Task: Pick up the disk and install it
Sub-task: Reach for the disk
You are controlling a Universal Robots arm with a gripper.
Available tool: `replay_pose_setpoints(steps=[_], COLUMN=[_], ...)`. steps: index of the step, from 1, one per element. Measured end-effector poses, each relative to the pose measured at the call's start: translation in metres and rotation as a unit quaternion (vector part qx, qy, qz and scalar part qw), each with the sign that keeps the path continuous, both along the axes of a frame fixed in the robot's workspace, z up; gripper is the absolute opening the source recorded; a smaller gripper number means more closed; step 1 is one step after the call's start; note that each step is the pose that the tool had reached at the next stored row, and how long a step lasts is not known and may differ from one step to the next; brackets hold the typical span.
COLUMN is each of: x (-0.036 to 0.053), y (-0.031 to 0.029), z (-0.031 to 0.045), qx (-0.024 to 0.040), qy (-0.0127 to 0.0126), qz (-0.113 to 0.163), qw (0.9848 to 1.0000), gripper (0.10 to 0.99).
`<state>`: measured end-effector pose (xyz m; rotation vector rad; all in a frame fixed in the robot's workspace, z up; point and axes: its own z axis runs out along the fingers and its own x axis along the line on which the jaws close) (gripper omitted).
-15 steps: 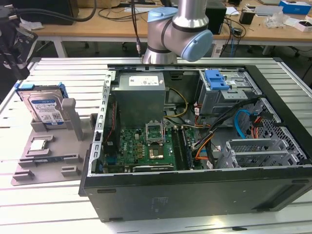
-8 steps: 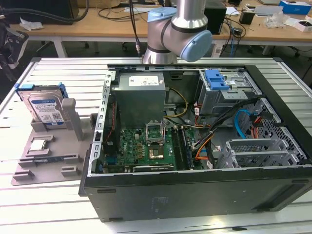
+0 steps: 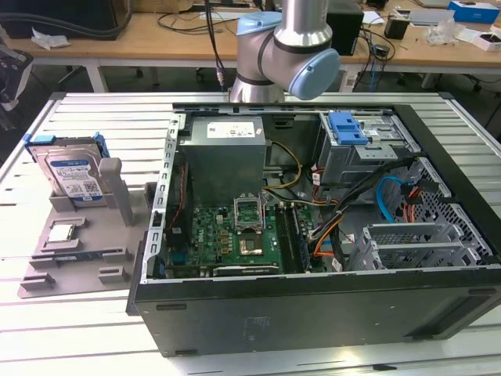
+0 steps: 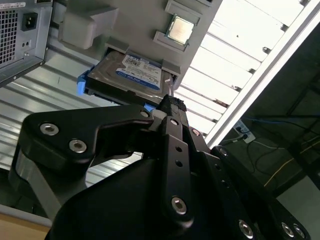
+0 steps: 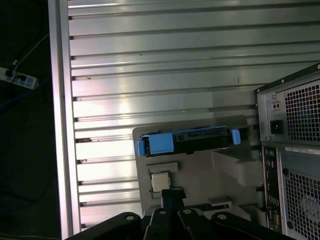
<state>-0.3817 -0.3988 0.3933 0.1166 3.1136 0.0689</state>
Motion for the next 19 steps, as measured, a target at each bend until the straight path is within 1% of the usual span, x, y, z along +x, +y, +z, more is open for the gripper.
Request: replay_pose_setpoints(steps=[4,12,14,18,19], x=[-0.0108,-0.0263,-0.0329,-0.0401,-0.0448], y=[0.0000,0.0000,0.0000,0.0000,0.0000], z=[0.0001,0.0000,0.0000,0.0000,0.0000], qx=[-0.0001,0.0000,0.0000,0.0000,0.0000], qy=[0.0000,0.0000,0.0000,0.0000,0.0000], qz=[0.000,0.000,0.000,0.000,0.000], qw=[1.0000,1.0000,1.0000,1.0000,1.0000], gripper=[0.106,0.106,0.106,0.106,0.106])
